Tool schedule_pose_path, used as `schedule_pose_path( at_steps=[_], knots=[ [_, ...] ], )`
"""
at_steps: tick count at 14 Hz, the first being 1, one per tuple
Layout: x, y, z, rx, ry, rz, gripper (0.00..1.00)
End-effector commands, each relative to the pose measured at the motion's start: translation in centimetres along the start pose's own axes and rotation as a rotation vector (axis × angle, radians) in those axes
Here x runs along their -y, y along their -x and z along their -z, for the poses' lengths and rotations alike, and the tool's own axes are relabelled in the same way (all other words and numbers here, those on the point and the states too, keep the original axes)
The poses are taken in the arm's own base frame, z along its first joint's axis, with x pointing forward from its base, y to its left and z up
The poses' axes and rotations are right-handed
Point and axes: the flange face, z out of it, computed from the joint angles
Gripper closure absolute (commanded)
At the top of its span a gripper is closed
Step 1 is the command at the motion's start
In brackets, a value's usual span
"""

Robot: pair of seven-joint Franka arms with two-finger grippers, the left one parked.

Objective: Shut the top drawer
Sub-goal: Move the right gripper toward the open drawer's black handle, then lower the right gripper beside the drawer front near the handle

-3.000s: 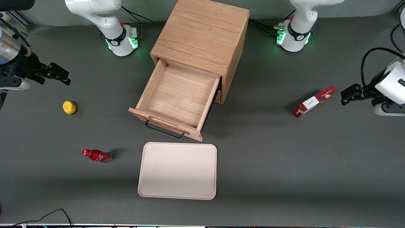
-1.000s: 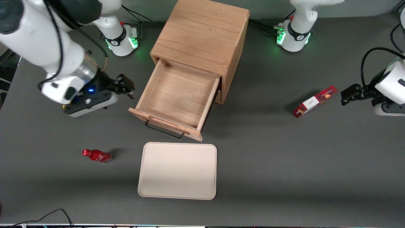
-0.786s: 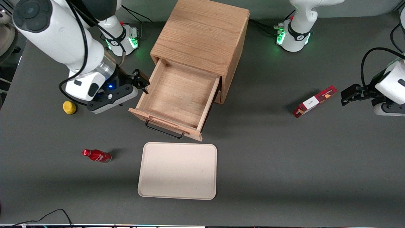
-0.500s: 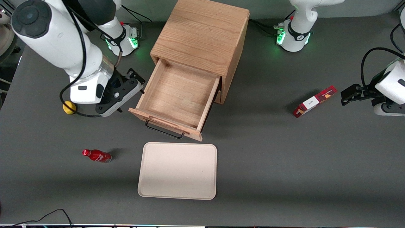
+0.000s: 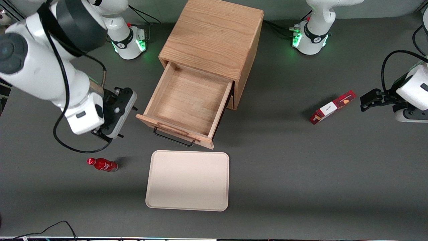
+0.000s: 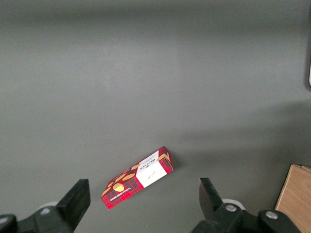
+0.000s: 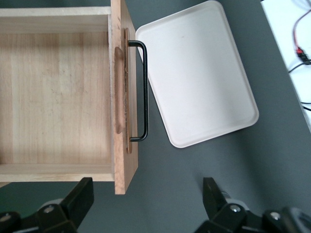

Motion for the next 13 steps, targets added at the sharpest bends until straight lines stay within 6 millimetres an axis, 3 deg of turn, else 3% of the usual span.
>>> schedule_pose_path(
  at_steps=[1, 5, 8, 12, 13],
  knots=[
    [-3.0, -1.0, -3.2, -0.063, -0.141, 0.011, 0.0],
    [-4.0, -1.0, -5.6, -0.098, -0.227, -0.012, 0.0],
    [-5.3, 0.7, -5.7, -0.119, -0.263, -0.066, 0.0],
    [-6.2, 0.9, -6.5, -0.124, -0.265, -0.087, 0.0],
    [-7.0, 0.9, -8.1, -0.118, -0.287, -0.133, 0.0]
  ],
)
